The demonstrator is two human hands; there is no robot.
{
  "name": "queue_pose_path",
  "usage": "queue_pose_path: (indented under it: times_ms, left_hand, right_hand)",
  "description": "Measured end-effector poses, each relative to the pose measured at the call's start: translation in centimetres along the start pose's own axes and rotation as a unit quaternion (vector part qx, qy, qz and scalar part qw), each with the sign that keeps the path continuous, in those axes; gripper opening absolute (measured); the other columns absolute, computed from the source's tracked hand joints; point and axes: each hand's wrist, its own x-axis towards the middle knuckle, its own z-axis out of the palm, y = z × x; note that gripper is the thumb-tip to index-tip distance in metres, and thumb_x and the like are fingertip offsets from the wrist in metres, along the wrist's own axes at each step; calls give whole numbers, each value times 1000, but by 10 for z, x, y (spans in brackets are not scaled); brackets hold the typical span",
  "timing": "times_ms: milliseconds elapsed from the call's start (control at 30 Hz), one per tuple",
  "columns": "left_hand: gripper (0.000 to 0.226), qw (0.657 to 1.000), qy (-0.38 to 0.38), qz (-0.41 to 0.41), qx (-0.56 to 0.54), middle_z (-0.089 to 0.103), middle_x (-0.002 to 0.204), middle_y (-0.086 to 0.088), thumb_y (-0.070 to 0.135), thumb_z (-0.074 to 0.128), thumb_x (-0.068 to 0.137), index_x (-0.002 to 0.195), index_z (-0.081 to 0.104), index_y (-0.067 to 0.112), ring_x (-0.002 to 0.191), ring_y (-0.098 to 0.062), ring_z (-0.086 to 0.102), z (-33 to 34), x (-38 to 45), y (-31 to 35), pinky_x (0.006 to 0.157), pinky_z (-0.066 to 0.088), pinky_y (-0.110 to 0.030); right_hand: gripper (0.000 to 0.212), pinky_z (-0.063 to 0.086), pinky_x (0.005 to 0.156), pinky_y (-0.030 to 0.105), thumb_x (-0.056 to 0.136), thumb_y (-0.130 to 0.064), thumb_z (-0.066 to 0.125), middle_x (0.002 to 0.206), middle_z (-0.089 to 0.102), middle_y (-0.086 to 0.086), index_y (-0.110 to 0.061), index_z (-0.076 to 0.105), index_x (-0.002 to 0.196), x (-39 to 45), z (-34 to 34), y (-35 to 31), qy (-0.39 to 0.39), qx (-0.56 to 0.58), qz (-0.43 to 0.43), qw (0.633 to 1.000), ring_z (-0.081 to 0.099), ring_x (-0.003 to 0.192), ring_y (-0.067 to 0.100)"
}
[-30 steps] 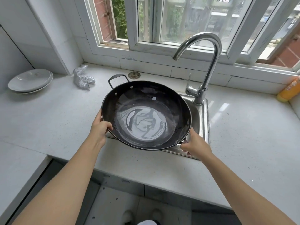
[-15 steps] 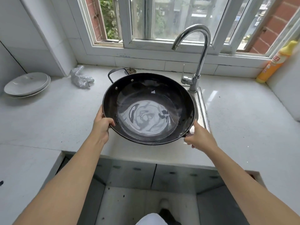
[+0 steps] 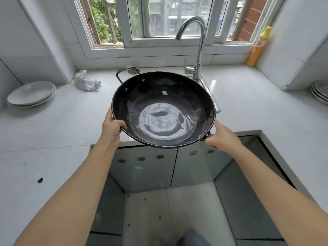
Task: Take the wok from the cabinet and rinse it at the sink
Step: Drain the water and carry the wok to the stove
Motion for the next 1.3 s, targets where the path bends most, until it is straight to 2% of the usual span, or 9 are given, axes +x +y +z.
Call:
queue_pose_path:
  times_ms: [233,433,533,600,700,833,967,1100,1300]
  left_hand:
    - [84,998,-53,-11,-10,55,86,3,-25,31,56,123,57,21,73,-13,48,12,-36,-11,45,40,-14]
    - [89,993,-113,-33,-8,57,87,1,-23,33,53,124,56,26,73,-15,49,58,-70,-23,58,36,-22]
    - [81,987,-155,-41,4,53,77,3,-23,33,55,116,58,25,66,-13,47,94,-91,-26,50,38,-16]
    - [80,981,-187,-51,11,49,70,4,-23,32,57,120,57,21,59,-12,45,120,-108,-27,42,37,-14]
    - [83,967,-245,-61,24,45,67,3,-22,31,59,128,52,17,51,-10,40,156,-132,-33,33,28,-12]
    - [86,944,-324,-66,24,50,72,3,-22,32,57,128,54,22,57,-13,42,203,-162,-44,36,32,-15]
    - [79,906,-418,-64,30,46,72,1,-20,32,57,115,59,26,60,-13,41,245,-192,-56,43,35,-17]
    - [81,857,-510,-64,36,47,74,2,-18,32,56,114,62,30,59,-12,40,287,-216,-67,45,33,-18]
    - [77,782,-615,-81,64,48,72,3,-21,31,58,113,59,25,57,-12,41,353,-249,-75,42,35,-15]
  right_hand:
    - [56,52,59,32,65,-15,59,62,66,4,-22,40,118,-52,-6,30,16,0,30,999,57,49,19]
    - [55,59,72,40,67,-15,58,70,70,3,-25,41,118,-110,-29,76,48,36,92,994,69,62,22]
    - [49,49,53,22,70,-11,59,60,62,-4,-22,43,114,-144,-43,100,73,61,125,988,60,47,13]
    - [45,41,44,18,69,-10,59,58,59,-4,-21,43,110,-166,-53,115,95,48,163,981,56,45,12]
    - [53,51,62,29,64,-13,59,70,67,4,-18,42,114,-199,-65,143,130,28,215,967,65,62,22]
    - [58,53,65,32,66,-12,59,67,66,3,-20,40,121,-247,-75,178,165,58,263,949,64,58,21]
    - [67,48,55,26,71,-11,60,66,65,-1,-17,34,133,-291,-79,202,201,80,322,922,60,51,15]
    - [86,55,65,34,67,-11,61,86,66,-1,-22,23,144,-324,-78,220,226,116,396,882,64,59,19]
    - [93,51,57,28,71,-9,60,76,69,2,-25,12,149,-364,-67,222,281,165,497,804,60,55,14]
